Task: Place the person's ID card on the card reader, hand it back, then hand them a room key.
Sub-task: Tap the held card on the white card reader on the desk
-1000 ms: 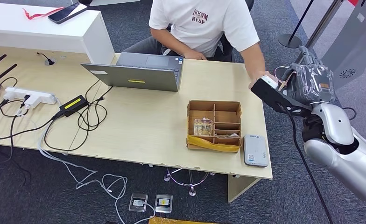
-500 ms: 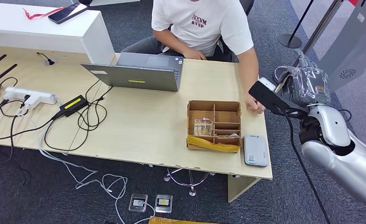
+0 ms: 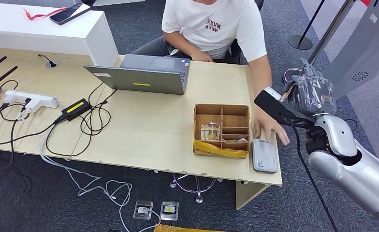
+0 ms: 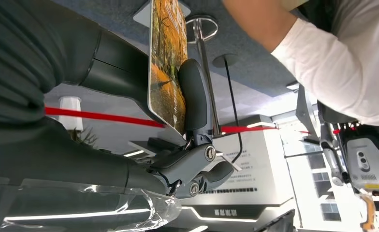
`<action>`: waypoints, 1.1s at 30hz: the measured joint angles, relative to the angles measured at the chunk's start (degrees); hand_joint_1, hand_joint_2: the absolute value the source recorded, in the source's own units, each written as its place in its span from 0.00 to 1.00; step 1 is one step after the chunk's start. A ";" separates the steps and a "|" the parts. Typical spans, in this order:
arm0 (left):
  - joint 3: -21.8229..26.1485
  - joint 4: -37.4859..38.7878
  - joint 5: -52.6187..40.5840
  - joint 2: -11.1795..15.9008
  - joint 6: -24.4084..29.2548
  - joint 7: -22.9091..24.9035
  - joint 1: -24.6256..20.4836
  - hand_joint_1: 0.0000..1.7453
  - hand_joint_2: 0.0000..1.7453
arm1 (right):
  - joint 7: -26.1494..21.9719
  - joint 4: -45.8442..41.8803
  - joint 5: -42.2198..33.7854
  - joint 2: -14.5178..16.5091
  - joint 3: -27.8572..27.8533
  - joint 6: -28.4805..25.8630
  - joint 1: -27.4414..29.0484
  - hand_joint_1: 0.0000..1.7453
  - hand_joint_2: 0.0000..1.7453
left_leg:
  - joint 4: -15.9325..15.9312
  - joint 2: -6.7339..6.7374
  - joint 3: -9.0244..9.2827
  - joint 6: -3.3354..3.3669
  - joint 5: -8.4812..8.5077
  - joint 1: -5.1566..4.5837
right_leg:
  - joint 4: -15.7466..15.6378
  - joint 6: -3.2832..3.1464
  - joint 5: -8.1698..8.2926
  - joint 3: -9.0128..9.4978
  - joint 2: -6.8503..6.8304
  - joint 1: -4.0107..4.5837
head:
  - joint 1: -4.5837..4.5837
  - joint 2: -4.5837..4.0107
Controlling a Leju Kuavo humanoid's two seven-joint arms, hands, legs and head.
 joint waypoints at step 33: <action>-1.39 0.00 4.96 0.21 0.68 0.74 -0.01 0.00 1.00 | -8.45 15.44 -4.72 7.94 -0.02 -5.21 19.54 1.00 1.00 | 0.00 0.07 -0.03 -0.01 -0.01 0.04 | -0.01 0.00 0.00 0.00 0.07 0.05 | 0.00 0.00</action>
